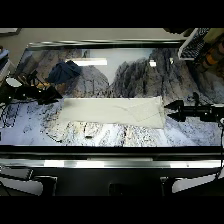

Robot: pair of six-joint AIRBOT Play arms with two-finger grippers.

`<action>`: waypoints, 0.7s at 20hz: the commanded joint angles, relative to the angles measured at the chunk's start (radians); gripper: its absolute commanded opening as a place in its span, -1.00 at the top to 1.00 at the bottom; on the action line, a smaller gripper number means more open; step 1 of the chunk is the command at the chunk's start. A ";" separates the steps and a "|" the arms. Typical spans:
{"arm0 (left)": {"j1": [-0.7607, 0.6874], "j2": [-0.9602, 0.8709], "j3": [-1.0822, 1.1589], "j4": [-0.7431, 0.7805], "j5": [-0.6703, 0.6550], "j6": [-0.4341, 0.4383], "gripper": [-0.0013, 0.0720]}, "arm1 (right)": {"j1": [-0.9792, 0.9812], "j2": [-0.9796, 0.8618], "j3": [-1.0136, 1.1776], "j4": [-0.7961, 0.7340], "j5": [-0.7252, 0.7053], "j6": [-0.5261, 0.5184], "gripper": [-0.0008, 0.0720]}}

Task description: Fold the clothes and pants, and hang the long-sleeved shirts on hangers.

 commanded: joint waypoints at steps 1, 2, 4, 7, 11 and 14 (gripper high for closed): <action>0.000 0.001 0.001 0.000 -0.003 0.000 -0.15 | 0.042 -0.008 0.001 0.005 -0.043 -0.035 -0.92; 0.000 0.001 0.001 0.000 -0.003 0.000 -0.15 | 0.055 -0.008 0.001 -0.002 -0.061 -0.036 -0.92; 0.000 0.001 0.001 0.000 -0.003 0.000 -0.15 | 0.083 -0.008 0.001 -0.027 -0.093 -0.038 -0.92; 0.000 0.000 0.001 0.000 -0.003 0.000 -0.15 | 0.127 -0.008 0.001 -0.052 -0.111 -0.038 -0.92; 0.000 -0.001 0.001 0.000 -0.003 0.000 -0.15 | 0.190 -0.008 0.001 -0.079 -0.112 -0.023 -0.91; 0.000 -0.001 0.001 -0.001 -0.003 0.000 -0.15 | 0.230 -0.008 0.001 -0.079 -0.129 -0.014 -0.77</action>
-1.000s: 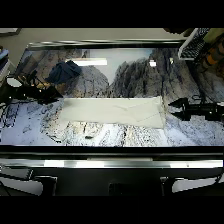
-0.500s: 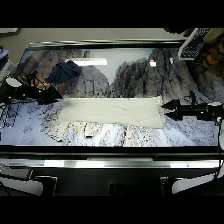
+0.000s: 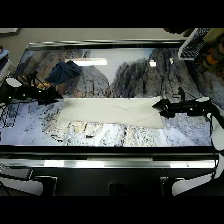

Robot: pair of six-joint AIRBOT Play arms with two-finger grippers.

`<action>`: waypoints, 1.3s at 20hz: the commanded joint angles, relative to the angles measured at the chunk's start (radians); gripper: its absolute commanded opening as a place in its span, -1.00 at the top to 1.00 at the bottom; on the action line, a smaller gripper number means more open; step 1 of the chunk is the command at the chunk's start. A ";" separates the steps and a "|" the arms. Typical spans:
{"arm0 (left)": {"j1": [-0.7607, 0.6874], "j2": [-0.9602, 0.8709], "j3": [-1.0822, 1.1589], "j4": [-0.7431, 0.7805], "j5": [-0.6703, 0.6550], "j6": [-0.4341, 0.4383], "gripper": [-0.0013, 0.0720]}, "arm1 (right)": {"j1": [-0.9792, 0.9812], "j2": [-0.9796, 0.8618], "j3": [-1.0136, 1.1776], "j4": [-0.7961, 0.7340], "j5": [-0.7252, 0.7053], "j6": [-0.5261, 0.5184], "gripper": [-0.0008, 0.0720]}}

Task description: Fold the clothes and pants, and hang the long-sleeved shirts on hangers.

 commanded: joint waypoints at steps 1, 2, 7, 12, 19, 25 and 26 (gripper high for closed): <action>0.000 0.000 0.001 -0.001 -0.001 0.000 -0.15 | 0.048 -0.001 -0.001 -0.019 -0.035 0.016 -0.46; 0.000 0.000 0.001 -0.005 -0.008 0.000 -0.15 | 0.052 0.000 0.002 -0.019 -0.044 0.019 -0.12; -0.005 0.000 0.003 -0.077 -0.104 0.003 0.92 | 0.050 0.054 0.055 -0.071 0.000 0.129 0.87; -0.181 -0.016 0.003 -0.106 -0.035 -0.100 0.92 | 0.050 0.180 0.222 -0.351 0.163 0.361 0.87; -0.639 -0.184 0.006 -0.498 0.388 -0.117 0.92 | 0.050 0.318 0.333 -0.422 0.293 0.459 0.87; -0.877 -0.304 0.061 -0.712 0.583 -0.118 0.93 | 0.050 0.406 0.371 -0.507 0.375 0.469 0.87; -0.900 -0.327 0.097 -0.711 0.582 -0.131 0.93 | 0.050 0.416 0.396 -0.517 0.372 0.472 0.87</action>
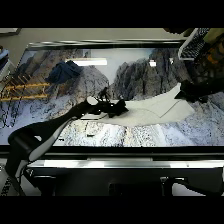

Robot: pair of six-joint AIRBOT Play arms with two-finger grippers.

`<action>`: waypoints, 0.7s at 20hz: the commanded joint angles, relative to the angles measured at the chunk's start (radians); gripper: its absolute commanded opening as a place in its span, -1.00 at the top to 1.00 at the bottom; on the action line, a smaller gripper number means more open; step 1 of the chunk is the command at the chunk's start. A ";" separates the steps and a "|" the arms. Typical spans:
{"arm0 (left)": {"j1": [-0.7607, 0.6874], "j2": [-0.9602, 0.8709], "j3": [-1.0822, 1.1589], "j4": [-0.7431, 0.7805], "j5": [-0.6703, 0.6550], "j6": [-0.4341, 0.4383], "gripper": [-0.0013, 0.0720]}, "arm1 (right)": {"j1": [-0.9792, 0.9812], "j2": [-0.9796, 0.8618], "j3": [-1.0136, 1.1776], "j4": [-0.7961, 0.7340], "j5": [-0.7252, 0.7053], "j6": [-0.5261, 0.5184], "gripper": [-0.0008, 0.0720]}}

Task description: Fold the clothes and pants, and hang the long-sleeved shirts on hangers.

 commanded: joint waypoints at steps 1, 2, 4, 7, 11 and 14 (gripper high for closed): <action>-0.113 -0.079 0.091 -0.088 0.078 -0.033 0.93 | 0.001 0.040 0.066 -0.047 0.031 0.011 0.87; -0.131 -0.105 0.133 -0.087 0.078 -0.055 0.93 | 0.001 0.045 0.089 -0.047 0.029 0.014 0.87; -0.160 -0.158 0.204 -0.087 0.078 -0.126 0.93 | 0.001 0.048 0.121 -0.047 0.032 0.014 0.87; -0.197 -0.236 0.299 -0.087 0.079 -0.233 0.93 | 0.001 0.048 0.128 -0.034 0.024 0.015 0.87; -0.227 -0.284 0.365 -0.087 0.078 -0.315 0.93 | 0.001 0.048 0.128 0.011 0.018 0.014 0.87; -0.195 -0.266 0.365 -0.086 0.000 -0.315 0.93 | 0.001 0.048 0.128 0.011 0.018 0.014 0.87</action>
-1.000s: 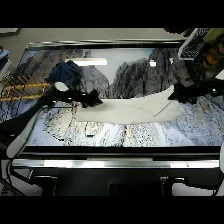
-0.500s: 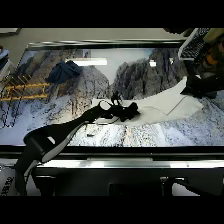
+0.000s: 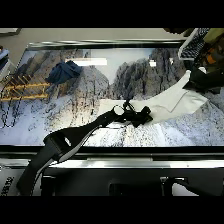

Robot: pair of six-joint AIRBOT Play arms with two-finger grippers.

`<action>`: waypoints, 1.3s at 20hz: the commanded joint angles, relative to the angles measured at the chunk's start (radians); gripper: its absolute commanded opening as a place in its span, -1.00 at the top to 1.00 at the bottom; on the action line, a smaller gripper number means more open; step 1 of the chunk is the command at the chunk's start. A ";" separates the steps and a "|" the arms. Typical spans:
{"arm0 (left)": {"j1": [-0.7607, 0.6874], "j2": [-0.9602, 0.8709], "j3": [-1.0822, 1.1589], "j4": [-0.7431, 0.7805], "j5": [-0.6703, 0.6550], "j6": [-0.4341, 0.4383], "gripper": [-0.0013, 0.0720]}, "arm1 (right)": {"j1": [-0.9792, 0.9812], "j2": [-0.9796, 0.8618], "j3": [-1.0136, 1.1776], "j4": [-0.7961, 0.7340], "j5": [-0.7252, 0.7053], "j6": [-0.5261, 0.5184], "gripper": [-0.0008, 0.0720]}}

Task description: Fold the clothes and pants, and hang the long-sleeved shirts on hangers.

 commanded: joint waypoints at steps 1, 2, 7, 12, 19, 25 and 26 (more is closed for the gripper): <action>0.037 0.011 0.020 0.014 -0.095 -0.030 0.93 | 0.002 0.001 0.002 0.016 -0.003 -0.002 0.87; 0.067 0.032 0.020 0.049 -0.136 -0.031 0.93 | 0.003 0.001 0.002 0.025 -0.003 -0.001 0.87; 0.284 0.200 0.020 0.410 -0.434 -0.031 0.93 | 0.157 -0.010 0.002 0.032 -0.035 0.056 0.87; 0.525 0.447 0.020 0.869 -0.749 -0.021 0.93 | 0.412 -0.051 0.002 -0.001 -0.140 0.151 0.87; 0.810 0.656 0.020 1.051 -0.929 0.040 0.92 | 0.695 -0.210 0.002 -0.070 -0.264 0.258 0.87; 0.876 0.671 0.019 1.049 -0.927 0.060 0.92 | 0.736 -0.341 0.002 -0.046 -0.359 0.299 0.87; 0.874 0.670 0.019 1.042 -0.922 0.060 0.92 | 0.736 -0.353 0.002 -0.036 -0.370 0.303 0.87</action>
